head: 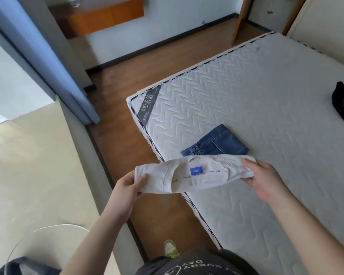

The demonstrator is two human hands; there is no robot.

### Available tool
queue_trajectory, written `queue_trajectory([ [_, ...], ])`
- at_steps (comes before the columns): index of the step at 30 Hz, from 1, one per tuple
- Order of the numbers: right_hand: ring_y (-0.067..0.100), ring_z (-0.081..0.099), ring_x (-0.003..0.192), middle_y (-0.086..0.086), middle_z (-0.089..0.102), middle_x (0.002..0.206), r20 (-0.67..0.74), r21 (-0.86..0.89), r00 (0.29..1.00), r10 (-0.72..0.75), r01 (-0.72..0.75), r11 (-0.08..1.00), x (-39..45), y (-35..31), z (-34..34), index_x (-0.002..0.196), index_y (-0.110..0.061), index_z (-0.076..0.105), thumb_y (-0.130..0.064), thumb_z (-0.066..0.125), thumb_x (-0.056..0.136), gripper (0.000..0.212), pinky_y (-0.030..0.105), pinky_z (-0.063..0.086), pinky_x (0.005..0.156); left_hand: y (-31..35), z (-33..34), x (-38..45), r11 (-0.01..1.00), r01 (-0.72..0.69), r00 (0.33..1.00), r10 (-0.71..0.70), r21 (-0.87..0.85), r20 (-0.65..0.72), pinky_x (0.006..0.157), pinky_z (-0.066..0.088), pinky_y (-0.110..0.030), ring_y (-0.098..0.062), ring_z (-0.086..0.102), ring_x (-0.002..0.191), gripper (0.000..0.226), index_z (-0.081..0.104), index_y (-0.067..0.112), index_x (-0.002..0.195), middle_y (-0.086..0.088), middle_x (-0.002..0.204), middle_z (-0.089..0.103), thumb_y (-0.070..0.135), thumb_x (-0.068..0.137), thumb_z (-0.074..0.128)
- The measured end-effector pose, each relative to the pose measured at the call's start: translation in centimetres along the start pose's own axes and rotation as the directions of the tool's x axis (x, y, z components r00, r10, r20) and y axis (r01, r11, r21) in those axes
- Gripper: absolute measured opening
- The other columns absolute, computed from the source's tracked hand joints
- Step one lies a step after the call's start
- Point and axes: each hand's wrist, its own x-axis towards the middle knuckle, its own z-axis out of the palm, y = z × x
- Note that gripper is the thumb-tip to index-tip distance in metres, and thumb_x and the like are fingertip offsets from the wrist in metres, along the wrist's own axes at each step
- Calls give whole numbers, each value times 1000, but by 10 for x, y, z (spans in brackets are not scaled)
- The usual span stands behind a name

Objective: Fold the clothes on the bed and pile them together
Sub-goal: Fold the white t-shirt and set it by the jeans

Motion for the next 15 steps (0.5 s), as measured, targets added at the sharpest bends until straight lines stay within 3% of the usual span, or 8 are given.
queue_trajectory([
  [3, 21, 69, 90, 13, 72, 101, -16, 4, 1000, 1, 0, 1000, 18, -16, 31, 102, -6, 68, -14, 61, 93, 14, 23, 56, 64, 14, -17, 19, 1000, -17, 999, 18, 24, -33, 99, 50, -50, -22, 68, 105, 19, 73, 25, 108, -8, 108, 73, 26, 100, 56],
  [6, 20, 68, 90, 12, 72, 100, -3, -3, 1000, -3, 3, 1000, 40, -32, 56, 100, -6, 68, -13, 61, 93, 12, 24, 55, 65, 25, -28, 43, 1000, -14, 998, 15, 10, -65, 101, 46, -54, -35, 64, 107, 19, 74, 25, 105, -12, 109, 71, 25, 100, 56],
  [11, 15, 72, 87, 6, 76, 95, 36, -42, 999, 23, -22, 999, 100, -47, 81, 100, -9, 70, -15, 62, 92, 12, 23, 55, 65, 32, -37, 101, 999, 17, 995, -20, -30, -96, 96, 53, -40, -19, 69, 104, 19, 74, 30, 104, -1, 109, 74, 26, 100, 56],
  [15, 16, 72, 88, 6, 76, 94, 80, -56, 996, 41, -36, 998, 156, -64, 100, 100, -10, 70, -15, 61, 93, 12, 23, 56, 66, 41, -33, 153, 999, 29, 992, -33, -34, -118, 86, 56, -28, -15, 70, 101, 19, 75, 30, 104, 0, 107, 74, 27, 99, 57],
])
